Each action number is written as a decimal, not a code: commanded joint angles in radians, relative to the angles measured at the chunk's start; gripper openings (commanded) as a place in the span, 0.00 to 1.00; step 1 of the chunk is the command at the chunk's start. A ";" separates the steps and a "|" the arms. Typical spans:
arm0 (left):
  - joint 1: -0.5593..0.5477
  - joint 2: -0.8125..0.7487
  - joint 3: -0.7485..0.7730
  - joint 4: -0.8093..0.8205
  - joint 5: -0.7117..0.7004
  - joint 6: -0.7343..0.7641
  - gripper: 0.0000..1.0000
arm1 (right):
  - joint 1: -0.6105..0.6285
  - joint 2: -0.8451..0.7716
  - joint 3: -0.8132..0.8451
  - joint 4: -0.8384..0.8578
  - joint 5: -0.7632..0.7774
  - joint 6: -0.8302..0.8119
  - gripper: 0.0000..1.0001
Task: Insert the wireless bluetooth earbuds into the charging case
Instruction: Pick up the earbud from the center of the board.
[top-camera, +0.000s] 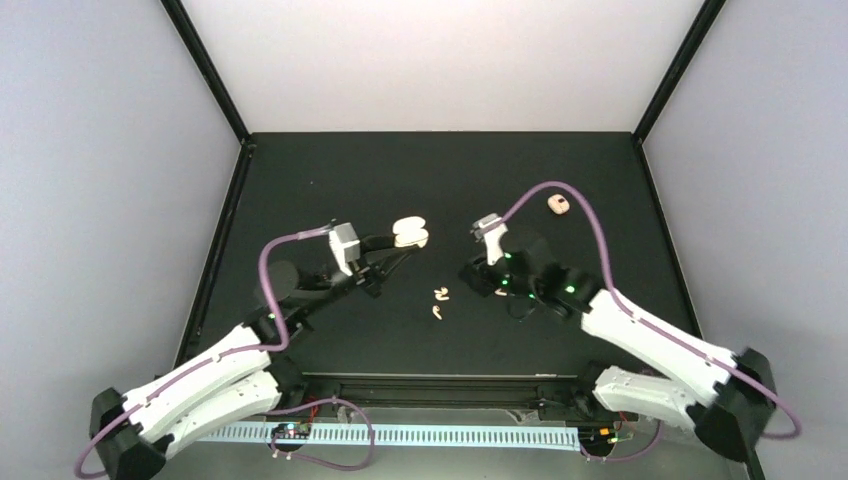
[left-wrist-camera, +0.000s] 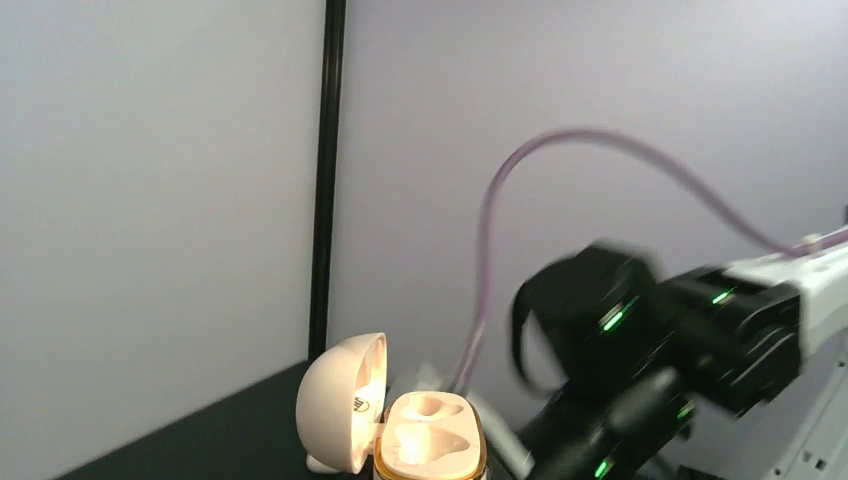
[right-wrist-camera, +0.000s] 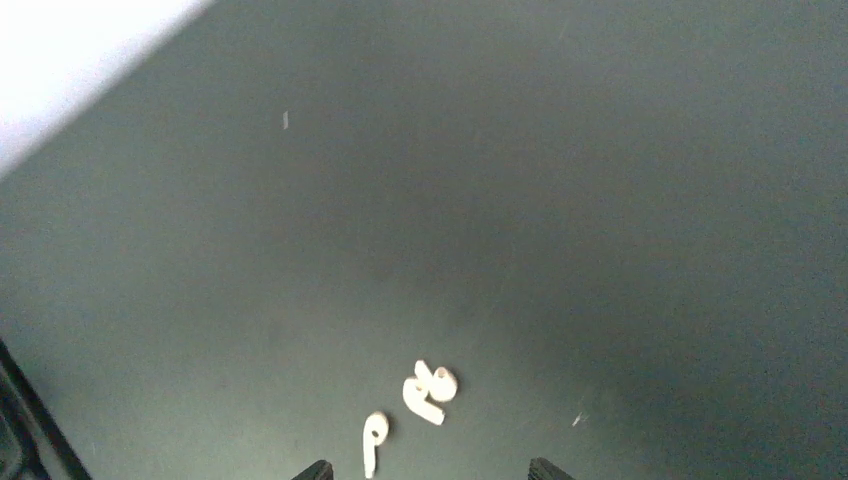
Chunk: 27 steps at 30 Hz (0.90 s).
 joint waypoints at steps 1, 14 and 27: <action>0.005 -0.147 -0.009 -0.124 -0.030 0.055 0.02 | 0.012 0.146 0.047 -0.015 -0.170 0.012 0.48; 0.005 -0.383 -0.099 -0.250 -0.089 0.076 0.02 | 0.079 0.569 0.208 -0.084 -0.183 0.182 0.43; 0.005 -0.429 -0.121 -0.270 -0.112 0.065 0.02 | 0.109 0.722 0.298 -0.203 -0.119 0.205 0.39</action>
